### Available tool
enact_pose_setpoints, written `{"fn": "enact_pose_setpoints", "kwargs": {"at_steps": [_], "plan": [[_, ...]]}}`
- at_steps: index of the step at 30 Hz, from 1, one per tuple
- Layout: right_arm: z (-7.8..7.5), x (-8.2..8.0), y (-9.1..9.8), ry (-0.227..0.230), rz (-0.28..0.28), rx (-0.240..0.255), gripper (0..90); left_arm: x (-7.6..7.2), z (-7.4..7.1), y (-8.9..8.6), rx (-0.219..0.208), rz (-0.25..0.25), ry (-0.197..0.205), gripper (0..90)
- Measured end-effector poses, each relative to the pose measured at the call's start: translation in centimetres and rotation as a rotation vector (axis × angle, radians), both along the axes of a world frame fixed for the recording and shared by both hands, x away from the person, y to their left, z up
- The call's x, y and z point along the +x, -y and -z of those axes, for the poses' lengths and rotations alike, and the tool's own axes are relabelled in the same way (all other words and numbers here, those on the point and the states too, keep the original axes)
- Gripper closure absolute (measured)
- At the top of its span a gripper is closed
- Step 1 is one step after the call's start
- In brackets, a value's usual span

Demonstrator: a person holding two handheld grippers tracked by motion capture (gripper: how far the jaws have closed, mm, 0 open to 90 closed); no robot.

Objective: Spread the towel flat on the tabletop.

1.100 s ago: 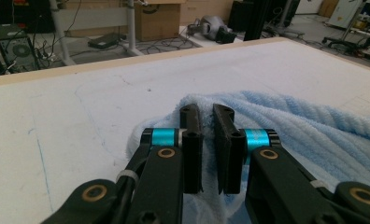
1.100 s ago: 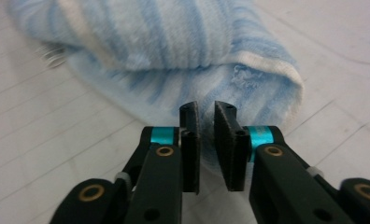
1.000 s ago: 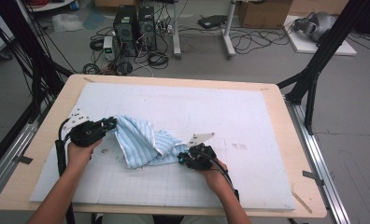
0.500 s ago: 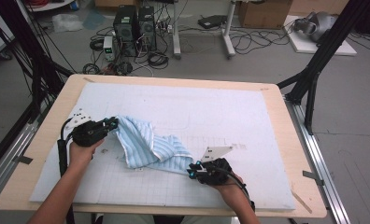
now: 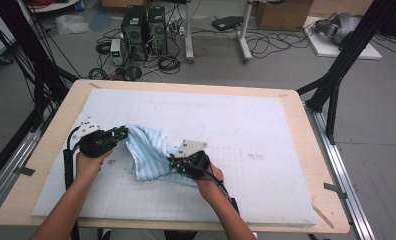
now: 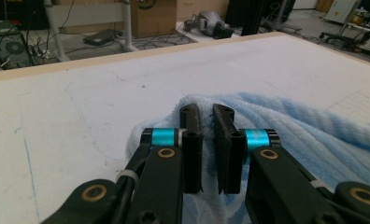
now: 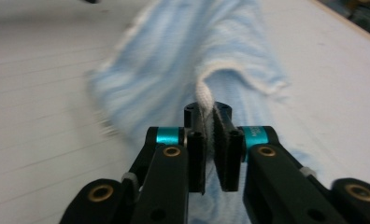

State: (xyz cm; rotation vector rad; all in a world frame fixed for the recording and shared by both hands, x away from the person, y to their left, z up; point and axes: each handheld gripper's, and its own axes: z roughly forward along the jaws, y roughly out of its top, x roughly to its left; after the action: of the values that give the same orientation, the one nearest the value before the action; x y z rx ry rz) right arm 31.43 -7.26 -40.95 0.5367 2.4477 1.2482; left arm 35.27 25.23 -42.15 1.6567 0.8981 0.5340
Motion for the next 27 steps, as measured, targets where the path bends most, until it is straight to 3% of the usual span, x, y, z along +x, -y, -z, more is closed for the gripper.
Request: {"fn": "enact_pose_setpoints", "kwargs": {"at_steps": [2,3,5,6,7,11,12,14,16,17,21,22,24,26,27], "plan": [[-0.2,0.7,0.2,-0.012,0.033,-0.012,86.1,0.0,0.0,-0.1,-0.001,-0.001,0.000,82.1],[-0.6,2.2,0.9,-0.016,0.090,-0.016,86.3,0.0,0.1,0.0,-0.003,-0.003,-0.002,81.9],[-1.0,3.8,1.7,-0.032,0.145,-0.013,86.3,0.1,0.2,0.0,0.002,-0.001,-0.007,80.9],[-1.0,3.8,1.7,-0.032,0.145,-0.013,86.3,0.2,0.3,0.1,0.002,-0.001,-0.008,80.9],[-1.3,5.8,2.5,-0.043,0.200,-0.009,86.3,0.2,0.4,0.4,0.016,0.000,-0.010,78.7],[-1.0,8.6,3.3,-0.067,0.277,-0.014,86.3,0.2,0.4,0.7,0.021,0.002,-0.016,69.5],[-1.0,8.6,3.3,-0.067,0.277,-0.014,86.3,0.2,0.5,0.8,0.024,-0.001,-0.020,69.5],[-0.5,10.4,3.4,-0.078,0.339,-0.050,86.2,0.2,0.5,0.9,0.026,-0.004,-0.022,60.8],[-0.3,10.9,3.5,-0.086,0.363,-0.061,86.2,0.2,0.4,1.0,0.032,-0.003,-0.022,59.2],[-0.1,11.9,3.7,-0.083,0.407,-0.080,86.2,0.2,0.5,1.1,0.029,0.003,-0.028,55.9],[0.3,13.3,4.8,-0.055,0.532,-0.163,86.0,0.0,0.5,1.4,0.037,0.022,-0.027,53.8],[0.3,13.3,4.8,-0.055,0.532,-0.163,86.0,0.0,0.4,1.5,0.042,0.028,-0.028,53.8],[0.6,13.7,6.1,-0.077,0.620,-0.159,83.2,0.0,0.5,1.7,0.049,0.045,-0.032,52.4],[0.7,13.7,7.0,-0.110,0.666,-0.096,72.7,-0.1,0.5,1.9,0.048,0.060,-0.041,51.7],[0.7,13.4,7.2,-0.117,0.652,-0.063,69.1,-0.1,0.6,2.0,0.044,0.069,-0.042,51.4]]}}
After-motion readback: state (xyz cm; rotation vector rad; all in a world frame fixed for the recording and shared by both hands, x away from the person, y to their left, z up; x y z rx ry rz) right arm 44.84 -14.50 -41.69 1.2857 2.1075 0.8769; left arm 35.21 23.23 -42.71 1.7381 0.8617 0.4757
